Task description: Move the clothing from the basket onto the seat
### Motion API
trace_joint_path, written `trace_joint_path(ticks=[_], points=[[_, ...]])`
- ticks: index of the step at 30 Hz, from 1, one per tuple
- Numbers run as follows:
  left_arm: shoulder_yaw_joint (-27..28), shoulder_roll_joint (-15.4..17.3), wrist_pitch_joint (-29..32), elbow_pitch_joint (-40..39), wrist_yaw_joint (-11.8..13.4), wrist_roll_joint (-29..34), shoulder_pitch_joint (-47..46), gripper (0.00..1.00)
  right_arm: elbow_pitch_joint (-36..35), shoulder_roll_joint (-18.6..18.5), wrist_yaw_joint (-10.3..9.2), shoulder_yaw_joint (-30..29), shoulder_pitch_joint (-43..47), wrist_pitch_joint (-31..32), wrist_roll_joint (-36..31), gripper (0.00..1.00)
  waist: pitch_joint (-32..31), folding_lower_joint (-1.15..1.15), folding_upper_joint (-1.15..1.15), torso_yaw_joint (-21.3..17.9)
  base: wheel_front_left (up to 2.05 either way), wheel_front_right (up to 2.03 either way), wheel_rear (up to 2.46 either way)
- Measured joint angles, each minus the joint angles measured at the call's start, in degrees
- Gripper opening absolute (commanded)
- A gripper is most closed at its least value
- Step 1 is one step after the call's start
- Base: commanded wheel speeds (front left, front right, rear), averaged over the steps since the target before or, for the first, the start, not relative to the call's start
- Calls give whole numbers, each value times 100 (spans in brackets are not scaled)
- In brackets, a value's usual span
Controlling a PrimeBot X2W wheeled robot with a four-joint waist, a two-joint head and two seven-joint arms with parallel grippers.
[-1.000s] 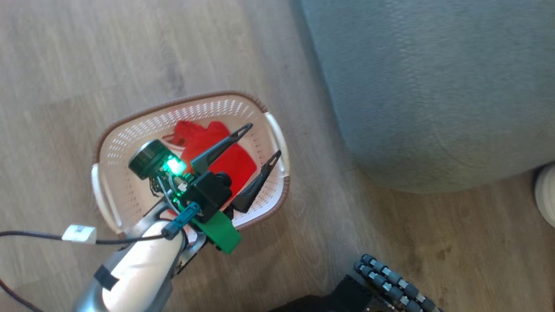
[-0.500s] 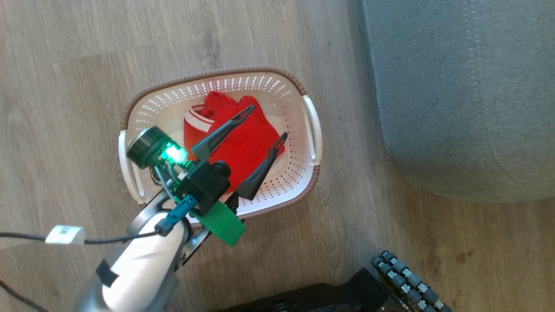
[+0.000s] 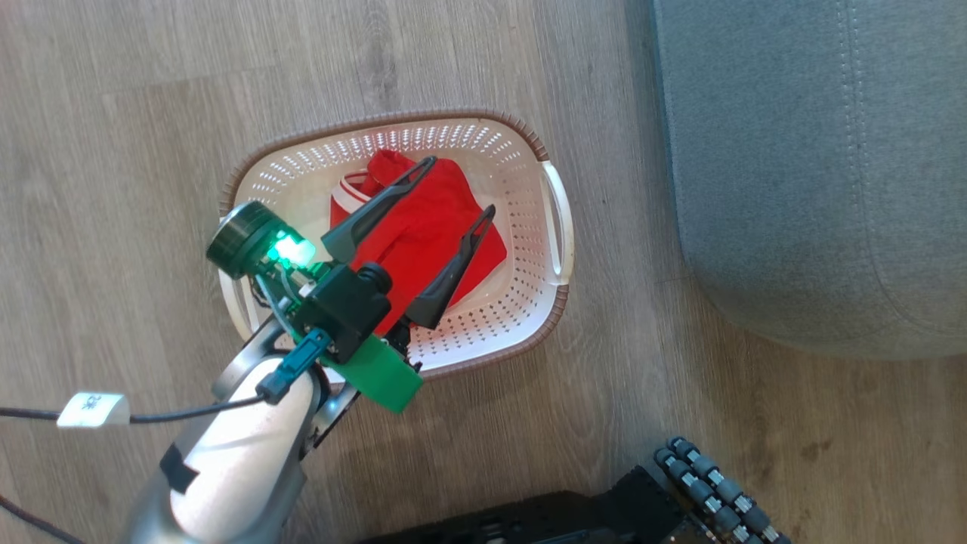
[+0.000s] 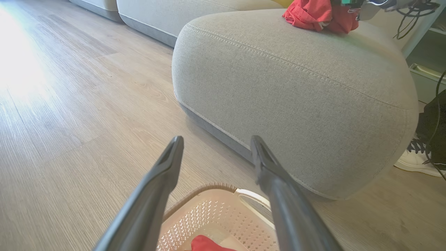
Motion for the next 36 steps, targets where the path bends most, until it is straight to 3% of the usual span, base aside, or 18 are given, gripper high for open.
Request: trace_joint_path(ticks=[8, 21, 29, 36], points=[[-40, -88, 0, 29, 0, 86, 1, 100, 36, 75, 0, -48, -73, -8, -243, 100, -242, 0, 0, -40, 0, 0, 0], [-31, -530, 0, 198, 0, 30, 265, 100, -226, 159, 0, 1120, 686, -33, 49, 100, -1465, -1, 0, -3, 0, 0, 0], [187, -726, 0, 283, 5, -31, 714, 100, -1000, 300, 0, 2153, 1463, -33, 1127, 100, -2310, -1, 1, 60, 0, 0, 0], [550, -858, 0, 288, 162, -209, 1153, 100, -2691, 368, 0, 3474, 2633, -37, 2800, 100, -3008, -1, 0, 209, 0, 0, 0]])
